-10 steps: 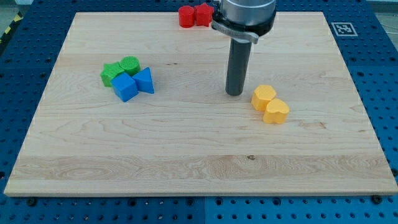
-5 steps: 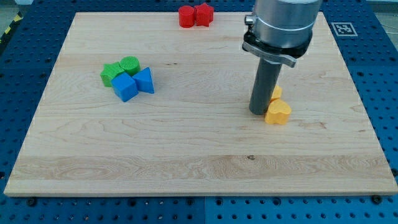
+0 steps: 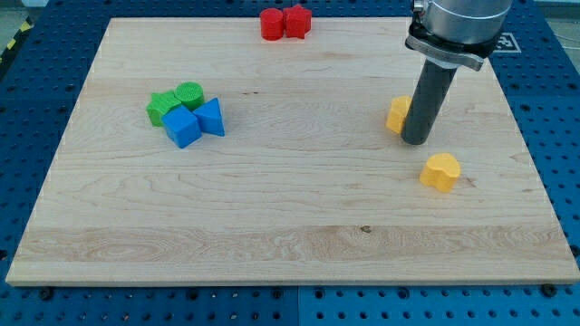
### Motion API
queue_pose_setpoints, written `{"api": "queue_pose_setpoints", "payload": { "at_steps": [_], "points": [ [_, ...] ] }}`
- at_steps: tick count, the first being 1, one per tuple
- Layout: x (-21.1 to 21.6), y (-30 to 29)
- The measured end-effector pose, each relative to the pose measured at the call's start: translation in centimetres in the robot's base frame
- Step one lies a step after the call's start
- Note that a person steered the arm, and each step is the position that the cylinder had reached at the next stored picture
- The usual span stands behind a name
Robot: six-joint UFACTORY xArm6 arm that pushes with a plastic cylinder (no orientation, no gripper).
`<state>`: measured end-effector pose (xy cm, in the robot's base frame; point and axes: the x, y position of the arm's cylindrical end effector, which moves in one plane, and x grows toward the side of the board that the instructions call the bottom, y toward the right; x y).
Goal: Separate the yellow blocks
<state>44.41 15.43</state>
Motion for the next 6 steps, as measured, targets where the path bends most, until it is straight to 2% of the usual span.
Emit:
{"api": "queue_pose_setpoints", "payload": {
  "at_steps": [3, 6],
  "points": [
    [-1.2, -0.3],
    [-8.1, -0.3]
  ]
}}
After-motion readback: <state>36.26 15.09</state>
